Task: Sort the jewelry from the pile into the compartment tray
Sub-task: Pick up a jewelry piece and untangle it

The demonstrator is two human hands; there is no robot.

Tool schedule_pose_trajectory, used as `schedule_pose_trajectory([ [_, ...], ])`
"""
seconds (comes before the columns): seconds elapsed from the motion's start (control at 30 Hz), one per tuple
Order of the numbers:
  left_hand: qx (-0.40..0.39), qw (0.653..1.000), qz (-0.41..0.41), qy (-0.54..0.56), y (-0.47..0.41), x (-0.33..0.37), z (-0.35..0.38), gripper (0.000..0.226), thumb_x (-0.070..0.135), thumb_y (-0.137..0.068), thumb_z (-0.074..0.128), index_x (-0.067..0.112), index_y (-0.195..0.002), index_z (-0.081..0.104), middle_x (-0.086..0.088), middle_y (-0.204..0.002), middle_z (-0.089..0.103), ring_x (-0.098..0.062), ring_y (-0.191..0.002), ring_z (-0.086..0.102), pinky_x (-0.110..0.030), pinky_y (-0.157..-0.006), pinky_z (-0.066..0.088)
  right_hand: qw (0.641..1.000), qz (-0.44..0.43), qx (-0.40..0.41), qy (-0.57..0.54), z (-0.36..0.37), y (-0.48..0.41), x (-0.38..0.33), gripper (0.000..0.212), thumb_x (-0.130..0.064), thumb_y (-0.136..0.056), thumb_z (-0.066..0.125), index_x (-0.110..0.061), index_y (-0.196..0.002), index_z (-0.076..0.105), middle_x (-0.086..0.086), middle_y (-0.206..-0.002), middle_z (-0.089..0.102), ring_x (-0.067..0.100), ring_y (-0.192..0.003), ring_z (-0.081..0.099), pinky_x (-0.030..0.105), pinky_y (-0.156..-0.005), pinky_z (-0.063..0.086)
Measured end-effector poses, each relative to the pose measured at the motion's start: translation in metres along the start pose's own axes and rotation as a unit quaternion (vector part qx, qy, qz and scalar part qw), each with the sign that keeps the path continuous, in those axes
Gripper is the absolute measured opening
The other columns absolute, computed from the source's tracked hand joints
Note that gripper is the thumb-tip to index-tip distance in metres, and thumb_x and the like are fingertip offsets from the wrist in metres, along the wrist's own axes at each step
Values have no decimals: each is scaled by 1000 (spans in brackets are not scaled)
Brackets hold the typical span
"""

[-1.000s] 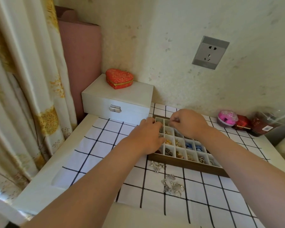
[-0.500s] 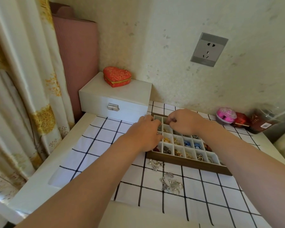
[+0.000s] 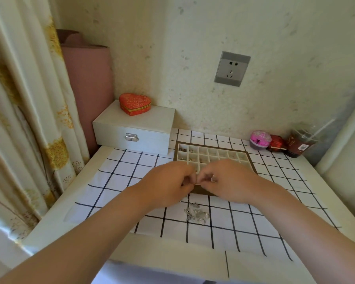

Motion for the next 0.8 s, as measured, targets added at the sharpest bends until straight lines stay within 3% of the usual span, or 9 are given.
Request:
schedule_pose_trajectory([
  [0.17,-48,998,27,-14,20,14,10,19,39,-89,67,38,-108,67,19,-98,58,2,-90,48,-16,-74,40,996,26,-86,-24,16,22,6,17,-27,-92,67,-35,-105,73,-18,-98,68,0,-90,62,20,-79,51],
  [0.27,-66,996,43,-29,25,21,17,27,46,-88,66,42,-115,67,19,-97,54,1,-92,44,-21,-75,42,993,24,-114,-19,25,27,7,18,-23,-91,69,-30,-106,73,-16,-96,68,1,-86,61,16,-69,47],
  [0.4,-84,995,47,-37,25,31,22,21,42,-89,66,42,-110,71,18,-94,50,0,-93,43,-23,-75,43,992,31,-116,-33,32,29,8,14,-28,-87,73,-27,-101,74,-11,-94,72,8,-89,65,28,-80,55],
  [0.6,-92,993,28,-73,19,26,18,11,38,-89,68,36,-98,74,16,-97,55,-2,-95,48,-16,-70,39,994,31,-88,-63,33,32,12,11,-33,-87,74,-30,-98,76,-18,-87,66,1,-84,61,24,-77,52],
  [0.8,-113,990,-1,-86,18,17,13,13,34,-89,65,36,-100,72,19,-101,56,0,-98,50,-17,-77,43,993,39,-95,-65,31,35,21,14,-24,-91,69,-31,-101,75,-18,-87,67,-1,-83,62,18,-74,50],
])
Point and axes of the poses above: each hand's wrist, its own y-axis away from the middle knuckle, its own z-axis out of the palm, x = y × z, the point moved 3 cm from there along -y, towards the middle knuckle
